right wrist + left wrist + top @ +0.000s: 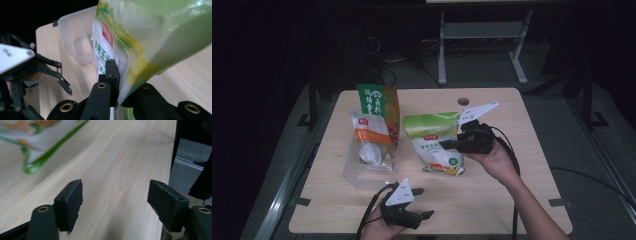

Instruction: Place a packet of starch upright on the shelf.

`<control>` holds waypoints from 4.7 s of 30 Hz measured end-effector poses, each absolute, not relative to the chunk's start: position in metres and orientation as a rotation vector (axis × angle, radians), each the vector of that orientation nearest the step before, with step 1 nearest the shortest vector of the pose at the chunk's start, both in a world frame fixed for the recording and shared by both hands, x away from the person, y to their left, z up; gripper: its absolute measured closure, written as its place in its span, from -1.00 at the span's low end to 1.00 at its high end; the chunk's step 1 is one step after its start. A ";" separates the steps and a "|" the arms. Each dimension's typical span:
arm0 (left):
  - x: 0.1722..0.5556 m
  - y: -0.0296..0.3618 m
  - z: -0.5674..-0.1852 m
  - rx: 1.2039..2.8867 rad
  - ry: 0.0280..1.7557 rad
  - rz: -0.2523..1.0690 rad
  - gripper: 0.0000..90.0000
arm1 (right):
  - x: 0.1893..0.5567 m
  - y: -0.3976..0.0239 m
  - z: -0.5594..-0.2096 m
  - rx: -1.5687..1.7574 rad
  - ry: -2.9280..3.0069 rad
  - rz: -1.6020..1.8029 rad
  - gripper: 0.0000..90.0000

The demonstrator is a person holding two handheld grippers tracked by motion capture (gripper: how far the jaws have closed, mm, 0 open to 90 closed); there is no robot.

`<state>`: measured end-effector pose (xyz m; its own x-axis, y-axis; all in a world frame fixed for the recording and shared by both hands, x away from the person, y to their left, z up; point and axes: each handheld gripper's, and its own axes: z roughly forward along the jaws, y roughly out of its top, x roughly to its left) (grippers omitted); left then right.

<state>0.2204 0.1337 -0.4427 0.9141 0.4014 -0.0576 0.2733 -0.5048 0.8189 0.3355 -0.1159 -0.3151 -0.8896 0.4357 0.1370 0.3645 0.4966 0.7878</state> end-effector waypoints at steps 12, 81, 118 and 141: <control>0.220 0.130 -0.446 2.118 0.469 0.166 -0.40 | 0.337 -0.084 -0.292 0.584 2.669 1.397 0.92; 0.215 0.126 -0.451 2.135 0.420 0.153 -0.39 | 0.372 0.101 -0.352 0.407 2.895 1.475 0.90; 0.234 0.136 -0.444 2.079 0.495 0.192 -0.41 | 0.372 0.051 -0.339 0.402 2.857 1.478 0.55; 0.239 0.138 -0.443 2.074 0.518 0.203 -0.43 | 0.371 -0.004 -0.329 0.535 2.790 1.507 0.07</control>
<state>0.2386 0.1376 -0.4428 0.8961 0.4396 -0.0612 0.2811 -0.4554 0.8448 0.3714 -0.0043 -0.3287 -0.9420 0.2537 0.2197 0.3228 0.5063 0.7996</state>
